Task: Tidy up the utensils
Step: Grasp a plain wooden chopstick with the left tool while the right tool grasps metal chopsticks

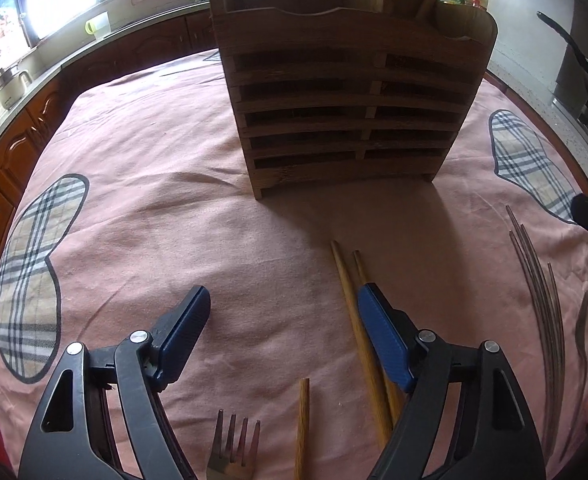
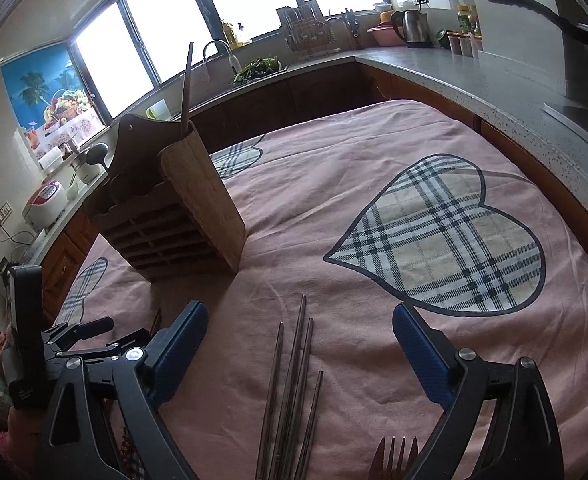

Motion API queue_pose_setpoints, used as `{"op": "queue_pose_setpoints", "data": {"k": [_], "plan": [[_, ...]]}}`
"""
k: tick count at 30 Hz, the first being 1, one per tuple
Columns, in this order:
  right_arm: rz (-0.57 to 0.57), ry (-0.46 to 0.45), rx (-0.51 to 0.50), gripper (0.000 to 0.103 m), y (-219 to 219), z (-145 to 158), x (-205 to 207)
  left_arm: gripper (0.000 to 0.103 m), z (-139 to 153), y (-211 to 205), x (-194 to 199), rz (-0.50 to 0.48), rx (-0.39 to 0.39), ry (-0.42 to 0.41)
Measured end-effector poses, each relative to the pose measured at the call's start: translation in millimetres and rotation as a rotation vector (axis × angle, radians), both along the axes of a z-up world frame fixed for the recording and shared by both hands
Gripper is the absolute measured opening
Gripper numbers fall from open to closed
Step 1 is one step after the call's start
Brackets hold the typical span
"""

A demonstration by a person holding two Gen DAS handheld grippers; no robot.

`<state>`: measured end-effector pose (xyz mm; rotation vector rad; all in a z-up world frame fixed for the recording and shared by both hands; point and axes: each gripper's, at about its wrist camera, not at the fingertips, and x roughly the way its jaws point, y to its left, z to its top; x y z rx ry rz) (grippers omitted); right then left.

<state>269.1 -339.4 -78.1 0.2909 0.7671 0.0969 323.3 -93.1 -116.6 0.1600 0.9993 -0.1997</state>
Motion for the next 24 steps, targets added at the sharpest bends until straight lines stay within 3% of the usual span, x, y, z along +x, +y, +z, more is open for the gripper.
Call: {"op": "queue_pose_setpoints", "data": {"k": [4,9,16,17,18,19,24], "plan": [[0.019,0.053,-0.045,0.059,6,-11,18,0.069,-4,-3,3,-0.028,0.007,0.006],[0.035,0.121,-0.087,0.032,10,-28,38,0.047,-2,-3,4,-0.047,-0.013,0.018],[0.073,0.163,-0.173,0.024,24,-40,59,0.031,0,-9,7,-0.071,-0.036,0.022],[0.075,0.165,-0.176,0.021,25,-40,60,0.023,0,-9,6,-0.072,-0.038,0.018],[0.074,0.166,-0.177,0.010,25,-41,61,0.013,0,-9,6,-0.075,-0.036,0.013],[0.073,0.167,-0.176,0.005,25,-40,60,0.011,1,-9,6,-0.079,-0.034,0.010],[0.075,0.161,-0.108,0.004,20,-37,55,0.005,5,-3,3,-0.079,-0.088,0.023]]}}
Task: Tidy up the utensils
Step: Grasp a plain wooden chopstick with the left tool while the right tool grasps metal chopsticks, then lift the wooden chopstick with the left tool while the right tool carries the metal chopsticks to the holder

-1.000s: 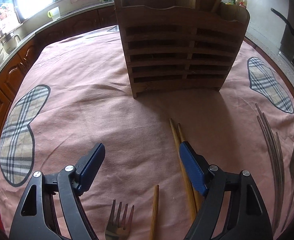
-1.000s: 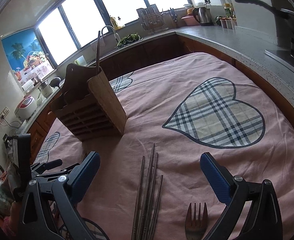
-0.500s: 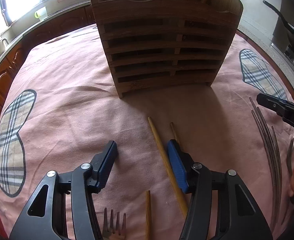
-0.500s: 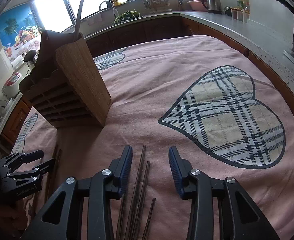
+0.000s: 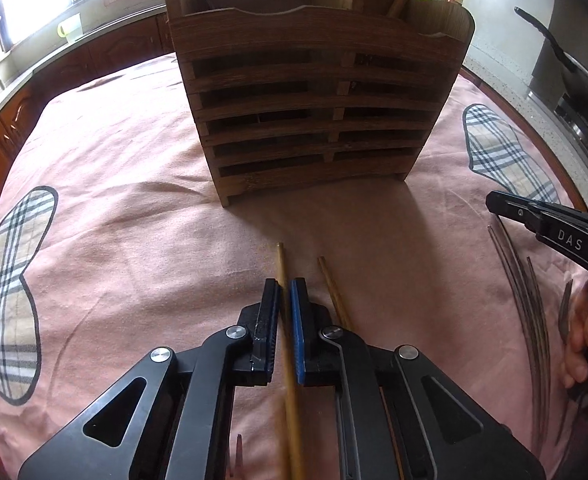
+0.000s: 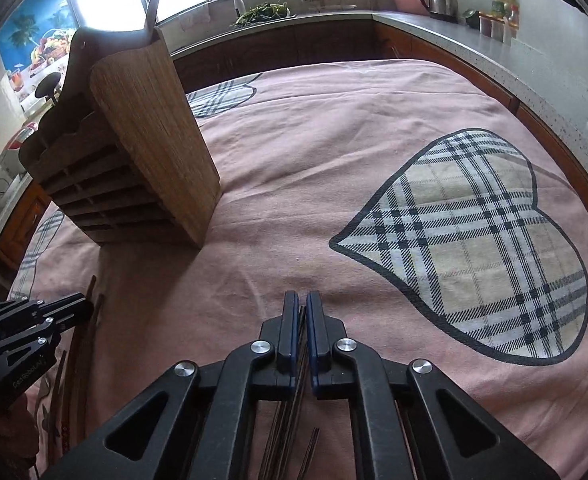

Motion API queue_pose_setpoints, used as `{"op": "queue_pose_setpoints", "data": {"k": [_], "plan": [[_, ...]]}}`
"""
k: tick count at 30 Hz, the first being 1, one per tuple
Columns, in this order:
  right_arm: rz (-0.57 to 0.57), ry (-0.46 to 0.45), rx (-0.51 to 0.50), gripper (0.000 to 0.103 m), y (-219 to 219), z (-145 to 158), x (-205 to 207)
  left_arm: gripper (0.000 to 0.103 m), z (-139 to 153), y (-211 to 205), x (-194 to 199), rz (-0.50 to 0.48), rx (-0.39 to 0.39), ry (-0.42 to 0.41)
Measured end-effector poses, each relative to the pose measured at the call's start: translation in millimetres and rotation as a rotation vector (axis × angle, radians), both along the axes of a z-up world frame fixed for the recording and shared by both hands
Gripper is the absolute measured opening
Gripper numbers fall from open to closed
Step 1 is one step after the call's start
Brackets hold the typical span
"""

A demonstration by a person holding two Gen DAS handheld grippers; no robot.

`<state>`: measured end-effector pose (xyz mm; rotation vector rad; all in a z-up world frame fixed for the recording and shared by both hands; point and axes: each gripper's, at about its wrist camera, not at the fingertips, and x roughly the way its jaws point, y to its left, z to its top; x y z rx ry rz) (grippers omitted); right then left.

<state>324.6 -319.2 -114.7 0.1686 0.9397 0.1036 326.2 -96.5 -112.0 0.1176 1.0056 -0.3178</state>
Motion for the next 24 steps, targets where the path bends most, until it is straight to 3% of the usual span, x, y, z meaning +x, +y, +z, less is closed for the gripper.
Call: {"op": "queue_pose_setpoints", "data": {"k": [13,24], "plan": [[-0.011,-0.162,0.077,0.003,-2,70,-51,0.005,68,38,-49,0.018,-0.179,-0.093],[-0.019,-0.271,0.106,0.003,-6,115,-97,0.005,118,52,-92,0.028,-0.259,-0.205]]}}
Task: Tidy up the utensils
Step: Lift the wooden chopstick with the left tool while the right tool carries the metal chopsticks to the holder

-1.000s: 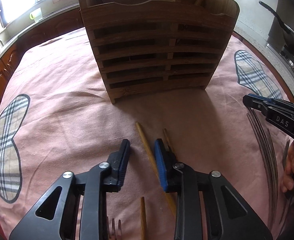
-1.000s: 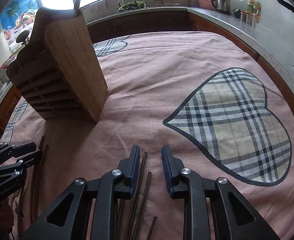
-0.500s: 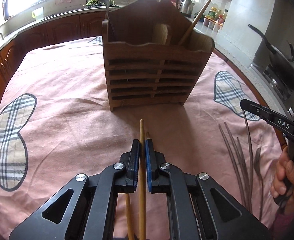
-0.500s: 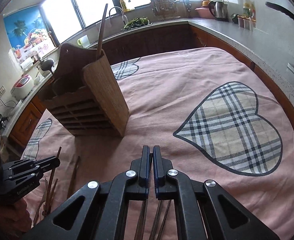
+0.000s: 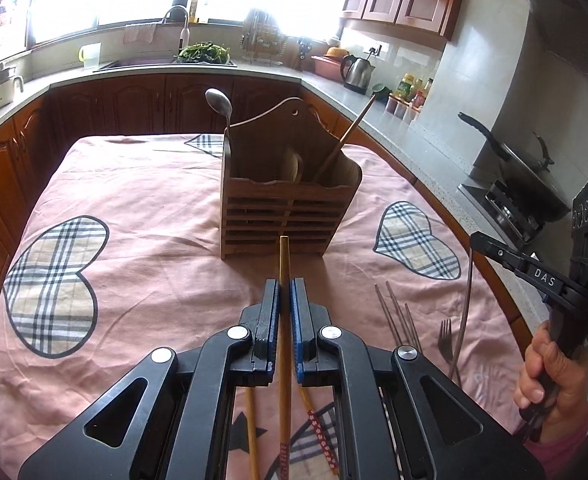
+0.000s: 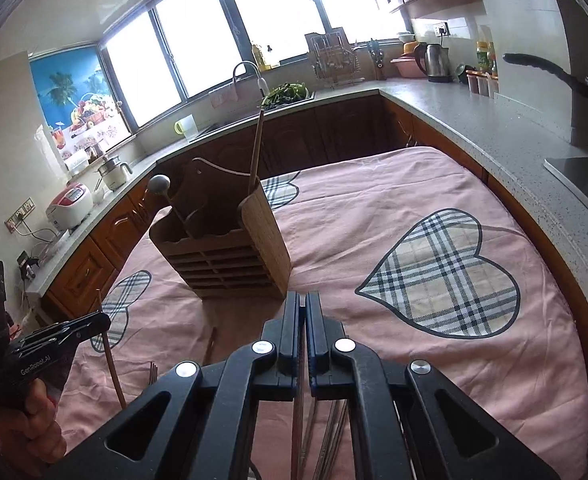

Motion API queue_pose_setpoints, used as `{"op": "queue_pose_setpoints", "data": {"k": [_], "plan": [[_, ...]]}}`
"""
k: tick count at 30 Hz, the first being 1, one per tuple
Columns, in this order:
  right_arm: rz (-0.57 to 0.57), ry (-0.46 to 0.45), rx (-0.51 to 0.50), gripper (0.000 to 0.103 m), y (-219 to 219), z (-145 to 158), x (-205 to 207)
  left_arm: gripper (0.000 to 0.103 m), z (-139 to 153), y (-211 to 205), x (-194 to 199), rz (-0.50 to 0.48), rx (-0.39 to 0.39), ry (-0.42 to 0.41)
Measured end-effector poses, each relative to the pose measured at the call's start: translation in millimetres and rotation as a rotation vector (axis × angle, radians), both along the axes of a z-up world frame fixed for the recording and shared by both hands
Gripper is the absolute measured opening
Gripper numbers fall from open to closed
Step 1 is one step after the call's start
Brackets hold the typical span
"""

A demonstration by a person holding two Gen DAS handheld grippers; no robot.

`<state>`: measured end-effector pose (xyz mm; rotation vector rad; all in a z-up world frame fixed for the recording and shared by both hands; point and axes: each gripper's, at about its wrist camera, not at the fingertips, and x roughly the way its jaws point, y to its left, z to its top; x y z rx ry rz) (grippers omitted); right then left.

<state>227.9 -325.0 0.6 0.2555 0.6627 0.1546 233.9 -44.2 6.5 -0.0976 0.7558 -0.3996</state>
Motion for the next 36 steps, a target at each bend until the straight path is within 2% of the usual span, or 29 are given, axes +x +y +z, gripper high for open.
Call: {"op": "queue_pose_setpoints", "data": {"k": [16,36], "plan": [[0.013,-0.128,0.036,0.003,3,46,-50,0.005,28,14,-34,0.009,-0.041,-0.086],[0.017,-0.218,0.043,0.002,9,78,-41,0.005,50,21,-25,0.046,-0.079,-0.147]]}}
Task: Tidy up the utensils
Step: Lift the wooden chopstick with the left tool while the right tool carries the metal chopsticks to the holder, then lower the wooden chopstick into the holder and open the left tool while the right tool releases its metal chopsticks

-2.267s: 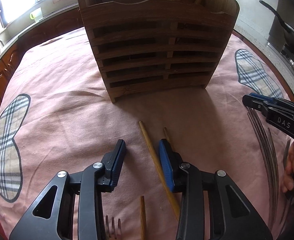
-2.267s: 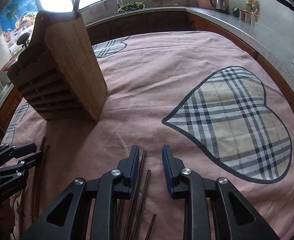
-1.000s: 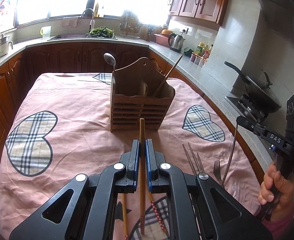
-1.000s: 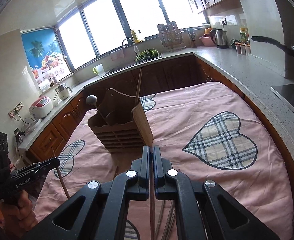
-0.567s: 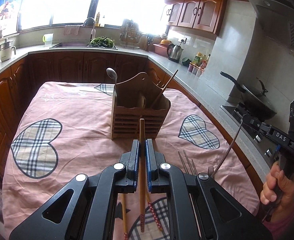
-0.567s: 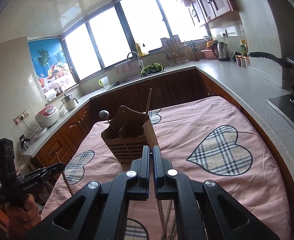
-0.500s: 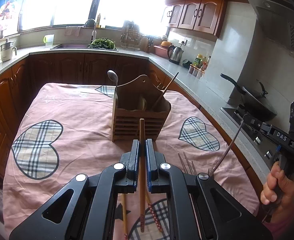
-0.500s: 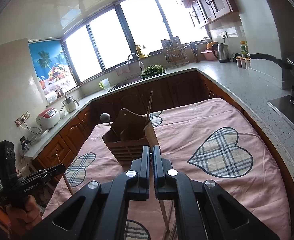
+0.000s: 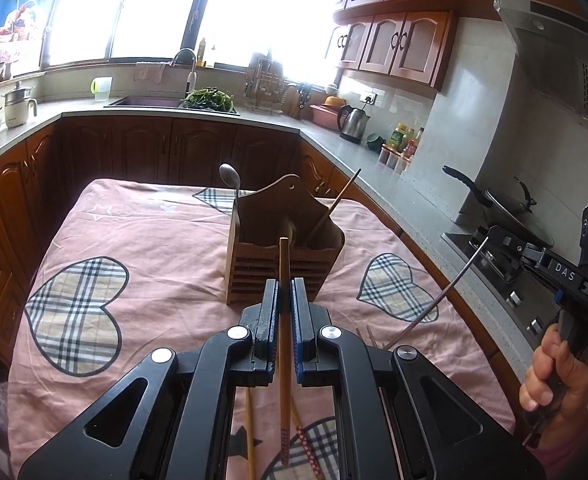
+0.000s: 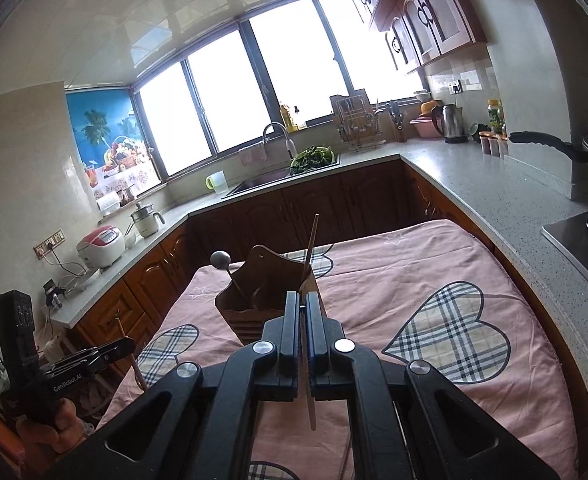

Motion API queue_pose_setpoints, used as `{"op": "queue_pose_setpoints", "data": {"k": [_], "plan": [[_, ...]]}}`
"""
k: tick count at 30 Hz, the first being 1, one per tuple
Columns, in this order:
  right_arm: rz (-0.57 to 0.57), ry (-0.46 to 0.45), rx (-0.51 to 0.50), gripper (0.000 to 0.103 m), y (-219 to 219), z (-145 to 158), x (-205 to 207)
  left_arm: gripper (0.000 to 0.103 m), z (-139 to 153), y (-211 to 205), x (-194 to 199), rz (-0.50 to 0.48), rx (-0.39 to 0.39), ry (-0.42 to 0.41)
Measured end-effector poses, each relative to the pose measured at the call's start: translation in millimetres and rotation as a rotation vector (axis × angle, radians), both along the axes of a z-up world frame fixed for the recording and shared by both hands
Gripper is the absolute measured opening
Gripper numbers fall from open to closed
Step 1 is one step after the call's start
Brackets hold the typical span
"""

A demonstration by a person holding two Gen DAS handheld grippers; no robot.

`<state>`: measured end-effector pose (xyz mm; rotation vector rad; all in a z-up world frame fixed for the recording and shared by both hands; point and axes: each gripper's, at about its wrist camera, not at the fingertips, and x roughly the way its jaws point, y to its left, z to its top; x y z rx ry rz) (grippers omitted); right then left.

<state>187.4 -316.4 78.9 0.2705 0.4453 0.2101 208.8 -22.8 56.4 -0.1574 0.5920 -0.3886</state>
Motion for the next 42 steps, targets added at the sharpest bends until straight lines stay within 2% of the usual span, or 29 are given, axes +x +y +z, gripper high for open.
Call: {"op": "queue_pose_setpoints", "data": {"k": [12,22,27,31,37,39,42], "plan": [[0.013,-0.076,0.009,0.002,7,34,30,0.005,39,2,39,0.039,-0.024,-0.110],[0.029,-0.158,0.001,0.002,25,78,85,0.005,76,8,96,0.110,-0.082,-0.205],[0.030,-0.176,0.011,0.002,29,86,114,0.005,86,9,129,0.164,-0.100,-0.250],[0.028,-0.174,0.012,0.002,30,78,134,0.005,74,8,154,0.219,-0.103,-0.256],[0.028,-0.121,0.074,0.002,24,41,158,0.005,31,2,179,0.288,-0.072,-0.226],[0.028,-0.096,0.097,0.002,22,27,164,0.005,16,2,183,0.276,-0.085,-0.199],[0.020,-0.063,0.097,0.002,22,8,169,0.005,-2,-5,186,0.268,-0.052,-0.178]]}}
